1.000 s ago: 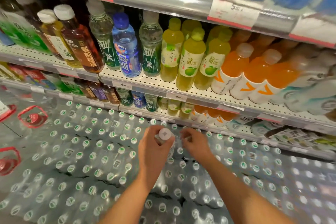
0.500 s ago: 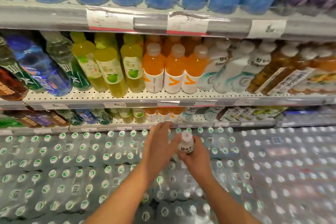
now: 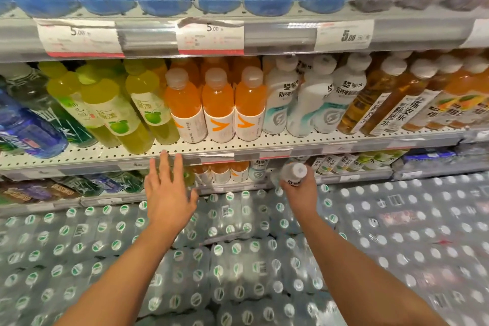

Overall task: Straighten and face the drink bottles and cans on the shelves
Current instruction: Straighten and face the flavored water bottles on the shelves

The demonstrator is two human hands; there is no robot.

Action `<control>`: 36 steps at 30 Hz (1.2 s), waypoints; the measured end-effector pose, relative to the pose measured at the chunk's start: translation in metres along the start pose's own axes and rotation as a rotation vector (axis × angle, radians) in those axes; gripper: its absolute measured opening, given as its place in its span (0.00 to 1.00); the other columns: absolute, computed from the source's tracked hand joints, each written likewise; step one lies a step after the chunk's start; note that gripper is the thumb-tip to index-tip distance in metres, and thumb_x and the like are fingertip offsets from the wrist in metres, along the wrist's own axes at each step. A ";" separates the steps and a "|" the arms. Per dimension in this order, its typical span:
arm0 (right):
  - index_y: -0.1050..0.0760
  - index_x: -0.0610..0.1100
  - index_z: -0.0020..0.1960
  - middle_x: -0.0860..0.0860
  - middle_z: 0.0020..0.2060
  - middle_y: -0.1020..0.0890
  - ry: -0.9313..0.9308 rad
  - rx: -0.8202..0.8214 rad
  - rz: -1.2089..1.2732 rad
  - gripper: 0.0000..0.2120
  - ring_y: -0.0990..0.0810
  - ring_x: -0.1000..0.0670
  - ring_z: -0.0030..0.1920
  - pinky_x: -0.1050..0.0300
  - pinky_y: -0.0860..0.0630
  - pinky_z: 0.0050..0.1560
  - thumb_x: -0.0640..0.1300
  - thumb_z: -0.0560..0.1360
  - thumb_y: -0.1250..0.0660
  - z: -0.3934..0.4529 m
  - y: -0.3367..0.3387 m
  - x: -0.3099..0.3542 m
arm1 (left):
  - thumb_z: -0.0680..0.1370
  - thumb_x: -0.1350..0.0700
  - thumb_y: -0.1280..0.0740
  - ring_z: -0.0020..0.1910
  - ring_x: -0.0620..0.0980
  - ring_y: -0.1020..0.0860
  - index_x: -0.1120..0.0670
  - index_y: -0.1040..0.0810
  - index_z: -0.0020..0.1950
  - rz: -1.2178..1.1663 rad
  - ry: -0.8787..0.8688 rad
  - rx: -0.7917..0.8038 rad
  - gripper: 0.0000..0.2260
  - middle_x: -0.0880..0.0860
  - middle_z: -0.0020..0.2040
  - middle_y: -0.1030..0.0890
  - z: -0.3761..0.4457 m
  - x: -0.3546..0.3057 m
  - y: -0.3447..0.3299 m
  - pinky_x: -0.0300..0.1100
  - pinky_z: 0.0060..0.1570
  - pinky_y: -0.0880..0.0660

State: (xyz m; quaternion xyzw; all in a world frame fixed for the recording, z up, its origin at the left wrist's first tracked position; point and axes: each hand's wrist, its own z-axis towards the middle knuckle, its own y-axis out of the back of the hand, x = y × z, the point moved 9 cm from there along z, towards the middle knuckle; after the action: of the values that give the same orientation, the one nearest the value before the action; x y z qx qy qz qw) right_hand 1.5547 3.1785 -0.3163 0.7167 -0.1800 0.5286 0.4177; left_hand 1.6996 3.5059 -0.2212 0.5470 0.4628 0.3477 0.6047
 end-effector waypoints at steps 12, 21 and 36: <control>0.30 0.36 0.63 0.38 0.59 0.22 -0.143 0.004 -0.197 0.26 0.21 0.37 0.58 0.43 0.24 0.58 0.40 0.71 0.21 0.046 -0.038 -0.015 | 0.78 0.43 0.32 0.81 0.64 0.47 0.51 0.46 0.84 0.058 -0.052 -0.032 0.39 0.58 0.82 0.43 0.006 0.009 0.004 0.61 0.76 0.39; 0.24 0.37 0.52 0.39 0.48 0.19 -0.105 0.090 -0.537 0.23 0.19 0.40 0.46 0.51 0.25 0.42 0.57 0.73 0.25 0.054 -0.051 -0.011 | 0.77 0.40 0.34 0.76 0.65 0.40 0.50 0.42 0.82 0.097 -0.079 -0.055 0.37 0.58 0.79 0.37 0.011 0.015 0.004 0.61 0.69 0.29; 0.27 0.39 0.53 0.41 0.45 0.18 -0.095 0.232 -0.554 0.15 0.17 0.37 0.50 0.49 0.22 0.48 0.48 0.76 0.28 0.043 -0.038 0.015 | 0.79 0.36 0.39 0.76 0.60 0.41 0.46 0.47 0.83 0.087 -0.097 0.067 0.36 0.53 0.80 0.41 0.015 0.015 0.017 0.55 0.70 0.30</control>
State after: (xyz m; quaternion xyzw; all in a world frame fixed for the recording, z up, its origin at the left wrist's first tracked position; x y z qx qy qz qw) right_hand 1.6128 3.1692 -0.3223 0.8053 0.0647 0.3775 0.4525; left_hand 1.7204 3.5176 -0.2080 0.6028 0.4202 0.3307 0.5922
